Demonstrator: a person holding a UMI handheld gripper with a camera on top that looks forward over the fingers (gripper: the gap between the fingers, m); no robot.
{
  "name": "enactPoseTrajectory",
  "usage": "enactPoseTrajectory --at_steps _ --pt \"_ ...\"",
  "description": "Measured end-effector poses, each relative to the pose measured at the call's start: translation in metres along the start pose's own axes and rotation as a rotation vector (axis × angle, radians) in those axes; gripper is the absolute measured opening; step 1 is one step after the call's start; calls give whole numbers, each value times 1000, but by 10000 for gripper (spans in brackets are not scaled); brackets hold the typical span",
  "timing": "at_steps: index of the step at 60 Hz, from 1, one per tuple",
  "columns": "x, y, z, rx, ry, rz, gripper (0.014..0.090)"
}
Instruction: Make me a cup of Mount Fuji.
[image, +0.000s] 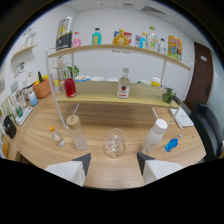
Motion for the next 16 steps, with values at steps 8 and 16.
enactPoseTrajectory --at_steps 8,16 --pt "-9 7 -1 -20 1 3 859" --pt "-13 9 0 -28 -1 6 858"
